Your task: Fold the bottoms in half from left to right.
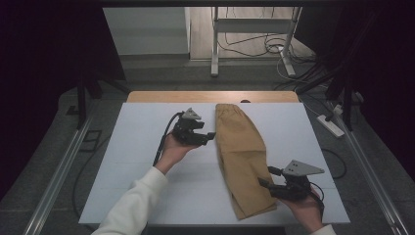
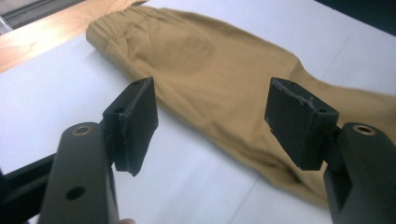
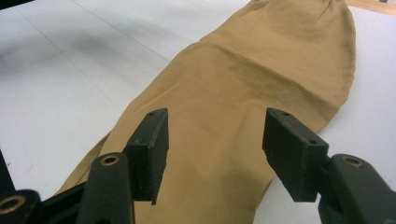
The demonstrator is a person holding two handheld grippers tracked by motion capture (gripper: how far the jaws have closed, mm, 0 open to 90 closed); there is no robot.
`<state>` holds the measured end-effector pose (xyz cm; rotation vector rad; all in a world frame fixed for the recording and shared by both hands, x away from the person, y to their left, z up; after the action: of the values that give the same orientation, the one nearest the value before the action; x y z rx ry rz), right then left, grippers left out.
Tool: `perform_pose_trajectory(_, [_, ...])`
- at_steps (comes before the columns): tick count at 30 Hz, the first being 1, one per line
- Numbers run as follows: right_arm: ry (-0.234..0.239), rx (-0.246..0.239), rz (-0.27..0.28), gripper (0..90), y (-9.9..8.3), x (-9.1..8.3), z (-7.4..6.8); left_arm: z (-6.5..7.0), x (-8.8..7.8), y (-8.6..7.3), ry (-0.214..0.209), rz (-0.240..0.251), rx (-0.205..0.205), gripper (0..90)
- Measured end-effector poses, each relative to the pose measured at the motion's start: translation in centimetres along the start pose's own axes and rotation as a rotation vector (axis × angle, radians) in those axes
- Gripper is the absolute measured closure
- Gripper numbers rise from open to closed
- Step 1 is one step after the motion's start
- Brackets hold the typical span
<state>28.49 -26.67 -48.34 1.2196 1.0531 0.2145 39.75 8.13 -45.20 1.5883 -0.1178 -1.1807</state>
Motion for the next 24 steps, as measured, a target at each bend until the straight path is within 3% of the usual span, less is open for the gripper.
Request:
perform_pose_trajectory(8, [0.002,-0.006,-0.001,40.9,0.1,0.3,0.1,0.5,-2.5,-2.4,0.004,-0.002,0.0,32.3])
perform_pose_trajectory(11, [0.01,-0.014,-0.015,40.8,0.1,0.7,0.0,1.0,-3.6,-3.4,0.012,-0.01,0.021,31.8])
perform_pose_trajectory(24, [0.024,-0.052,-0.029,40.2,0.5,1.8,-0.7,0.3,-6.3,-6.7,0.021,-0.009,-0.024,30.5])
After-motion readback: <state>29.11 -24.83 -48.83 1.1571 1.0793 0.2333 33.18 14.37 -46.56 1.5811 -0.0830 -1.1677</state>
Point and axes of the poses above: each handheld gripper's, and its own axes: x roughly forward along the jaws, y roughly out of its top, z roughly to its right, the point moved 1 cm from there along x, roughly forward along the jaws, and after that the axes turned 1 degree about y, right-handed, at the moved point
